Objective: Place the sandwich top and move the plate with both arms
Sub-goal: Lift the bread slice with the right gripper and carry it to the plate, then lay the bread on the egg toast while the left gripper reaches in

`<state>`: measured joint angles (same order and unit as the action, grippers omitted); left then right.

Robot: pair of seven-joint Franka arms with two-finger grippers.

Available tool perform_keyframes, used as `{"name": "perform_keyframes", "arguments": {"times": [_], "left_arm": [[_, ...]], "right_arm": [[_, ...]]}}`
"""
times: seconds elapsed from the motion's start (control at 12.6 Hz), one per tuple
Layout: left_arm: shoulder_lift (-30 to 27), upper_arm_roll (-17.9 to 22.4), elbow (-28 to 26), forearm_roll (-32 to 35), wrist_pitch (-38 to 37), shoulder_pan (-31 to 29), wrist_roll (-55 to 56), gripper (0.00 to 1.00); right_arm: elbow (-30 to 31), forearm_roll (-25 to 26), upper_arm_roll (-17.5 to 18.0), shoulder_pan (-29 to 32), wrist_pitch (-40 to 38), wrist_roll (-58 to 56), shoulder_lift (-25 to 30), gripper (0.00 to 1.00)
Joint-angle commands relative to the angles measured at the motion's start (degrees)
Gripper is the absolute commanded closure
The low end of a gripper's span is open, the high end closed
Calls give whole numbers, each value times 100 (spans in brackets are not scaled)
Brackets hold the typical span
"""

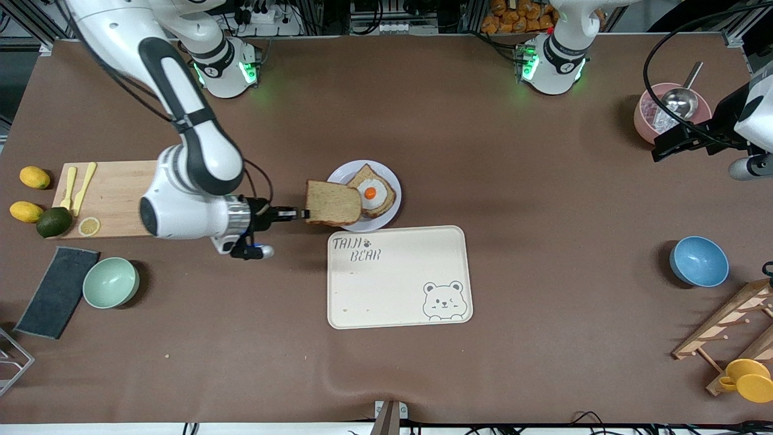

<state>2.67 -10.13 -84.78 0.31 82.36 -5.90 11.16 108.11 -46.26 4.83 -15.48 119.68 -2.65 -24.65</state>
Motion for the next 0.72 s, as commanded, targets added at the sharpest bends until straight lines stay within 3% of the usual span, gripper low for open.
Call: {"name": "perform_keyframes", "arguments": {"times": [0.0,0.4,0.64], "left_arm": [[-56,-15,-47,-5,17,-8,-53,0],[-13,-32,-310,-232,69,-42,-53,0],[-13,-15,-977,-576,612,-218,-306,0]], "right_arm": [[543,-410,-52,-455,625,80,206,100],[957,-463,-52,-649,925,10,241,100],[1037,-848,-61,-964,1197,36,224,100]]}}
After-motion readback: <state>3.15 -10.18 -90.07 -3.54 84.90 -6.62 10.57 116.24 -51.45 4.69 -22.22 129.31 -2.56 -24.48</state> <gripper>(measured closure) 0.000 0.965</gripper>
